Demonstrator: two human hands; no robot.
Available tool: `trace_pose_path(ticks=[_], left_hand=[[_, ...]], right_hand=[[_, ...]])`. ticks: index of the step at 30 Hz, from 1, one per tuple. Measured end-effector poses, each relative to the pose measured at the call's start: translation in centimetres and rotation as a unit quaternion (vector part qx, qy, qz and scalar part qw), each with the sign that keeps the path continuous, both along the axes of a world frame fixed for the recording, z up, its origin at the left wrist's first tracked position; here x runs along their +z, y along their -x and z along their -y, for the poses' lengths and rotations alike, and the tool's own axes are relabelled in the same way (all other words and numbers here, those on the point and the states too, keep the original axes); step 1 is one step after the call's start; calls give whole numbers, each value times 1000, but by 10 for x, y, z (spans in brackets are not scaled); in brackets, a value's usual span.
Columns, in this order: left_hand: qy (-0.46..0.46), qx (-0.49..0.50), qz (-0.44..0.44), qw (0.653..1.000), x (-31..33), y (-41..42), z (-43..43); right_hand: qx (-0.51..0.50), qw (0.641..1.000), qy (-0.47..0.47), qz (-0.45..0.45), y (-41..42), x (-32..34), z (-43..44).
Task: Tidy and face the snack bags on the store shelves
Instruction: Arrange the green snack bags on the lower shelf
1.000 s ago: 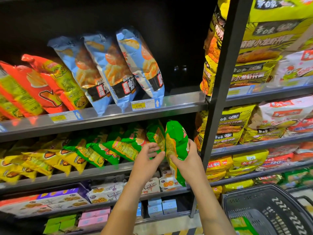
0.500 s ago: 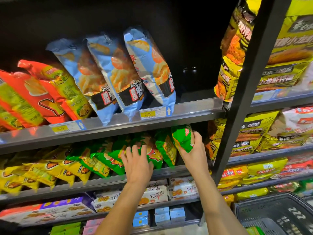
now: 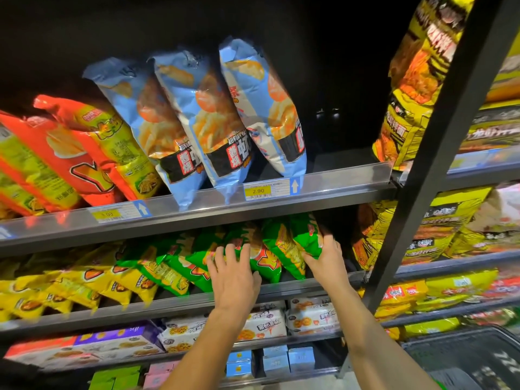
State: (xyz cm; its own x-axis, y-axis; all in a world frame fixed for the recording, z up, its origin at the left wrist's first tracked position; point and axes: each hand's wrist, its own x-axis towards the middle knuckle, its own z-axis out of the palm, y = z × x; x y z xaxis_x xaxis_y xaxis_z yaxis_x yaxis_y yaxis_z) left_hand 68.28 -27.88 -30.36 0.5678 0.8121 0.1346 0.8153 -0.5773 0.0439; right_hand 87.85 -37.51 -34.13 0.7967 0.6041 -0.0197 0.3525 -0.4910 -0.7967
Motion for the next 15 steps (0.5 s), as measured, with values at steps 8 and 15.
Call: trace_pose_path(ticks=[8, 15], left_hand=[[4, 5, -19, 1000, 12, -3, 4], [16, 7, -20, 1000, 27, 4, 19]], right_hand=[[28, 997, 71, 24, -4, 8, 11], [52, 978, 180, 92, 14, 29, 31]])
